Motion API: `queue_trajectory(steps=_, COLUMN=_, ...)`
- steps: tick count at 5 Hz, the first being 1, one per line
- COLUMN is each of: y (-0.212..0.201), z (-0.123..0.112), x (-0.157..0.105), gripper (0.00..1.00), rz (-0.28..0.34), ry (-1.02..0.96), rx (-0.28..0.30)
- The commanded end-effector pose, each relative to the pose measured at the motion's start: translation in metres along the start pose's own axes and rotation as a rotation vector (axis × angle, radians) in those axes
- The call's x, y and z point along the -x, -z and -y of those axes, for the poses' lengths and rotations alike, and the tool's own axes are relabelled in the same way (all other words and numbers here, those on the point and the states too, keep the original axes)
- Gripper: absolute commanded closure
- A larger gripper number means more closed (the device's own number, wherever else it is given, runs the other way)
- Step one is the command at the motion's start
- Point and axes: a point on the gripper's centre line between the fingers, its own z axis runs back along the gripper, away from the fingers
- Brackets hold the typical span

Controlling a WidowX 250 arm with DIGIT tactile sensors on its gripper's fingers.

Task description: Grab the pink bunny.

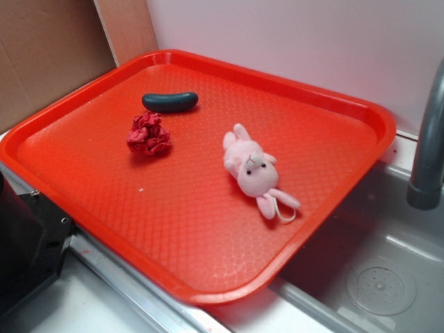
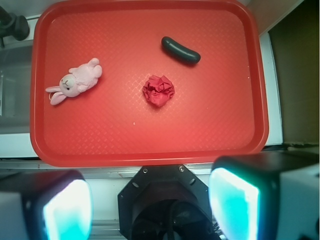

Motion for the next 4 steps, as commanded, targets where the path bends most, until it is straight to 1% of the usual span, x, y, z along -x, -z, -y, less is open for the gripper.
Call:
queue_trajectory(steps=1, y=0.000, z=0.000, x=0.000, gripper=0.00, rz=0.000, ry=0.000, rx=0.000)
queue_trajectory(steps=2, y=0.005, z=0.005, x=-0.013, gripper=0.00, rz=0.021, ry=-0.159, rx=0.015)
queue_trajectory(steps=3, y=0.013, z=0.014, x=-0.031, gripper=0.00, rz=0.056, ry=-0.352, rx=0.042)
queue_trajectory(steps=4, y=0.030, z=0.025, x=-0.053, gripper=0.00, rz=0.109, ry=-0.602, rx=0.065)
